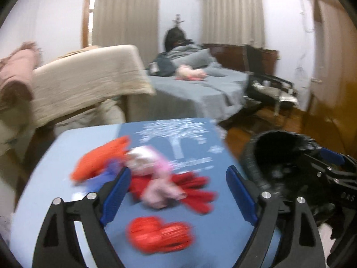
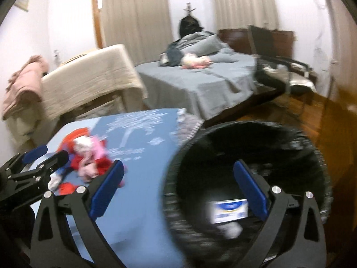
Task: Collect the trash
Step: 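Grasp the red plastic bag with the right tool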
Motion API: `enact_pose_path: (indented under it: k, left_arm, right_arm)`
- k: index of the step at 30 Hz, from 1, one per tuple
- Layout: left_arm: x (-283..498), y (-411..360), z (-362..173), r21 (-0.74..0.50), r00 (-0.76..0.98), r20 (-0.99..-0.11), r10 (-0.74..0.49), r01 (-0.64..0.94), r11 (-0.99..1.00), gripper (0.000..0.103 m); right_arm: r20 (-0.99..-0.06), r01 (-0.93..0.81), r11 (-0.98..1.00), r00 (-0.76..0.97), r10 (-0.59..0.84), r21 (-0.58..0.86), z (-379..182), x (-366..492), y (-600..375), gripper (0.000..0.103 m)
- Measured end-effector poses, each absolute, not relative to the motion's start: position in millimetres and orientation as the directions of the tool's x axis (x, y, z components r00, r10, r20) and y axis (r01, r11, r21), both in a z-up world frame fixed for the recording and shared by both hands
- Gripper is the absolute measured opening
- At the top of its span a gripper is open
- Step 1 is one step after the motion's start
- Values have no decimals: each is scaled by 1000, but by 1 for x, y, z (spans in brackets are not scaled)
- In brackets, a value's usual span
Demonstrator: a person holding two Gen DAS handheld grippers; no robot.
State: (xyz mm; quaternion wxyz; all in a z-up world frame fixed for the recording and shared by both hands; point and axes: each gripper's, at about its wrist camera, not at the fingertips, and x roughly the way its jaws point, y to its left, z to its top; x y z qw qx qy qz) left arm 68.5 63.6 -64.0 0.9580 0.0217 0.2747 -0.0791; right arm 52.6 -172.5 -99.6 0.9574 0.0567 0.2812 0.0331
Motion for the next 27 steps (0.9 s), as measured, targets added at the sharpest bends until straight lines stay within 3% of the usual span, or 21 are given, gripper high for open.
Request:
enact_pose_path:
  k: [9, 27]
  left_arm:
    - [63, 154, -85, 47, 831, -556, 27, -2, 999, 85]
    - [69, 199, -116, 5, 770, -636, 45, -54, 999, 82]
  right_arm:
    - [-553, -177, 975, 803, 220, 131, -113, 63, -86, 96]
    - [-671, -338, 938, 679, 297, 72, -153, 76, 2, 96]
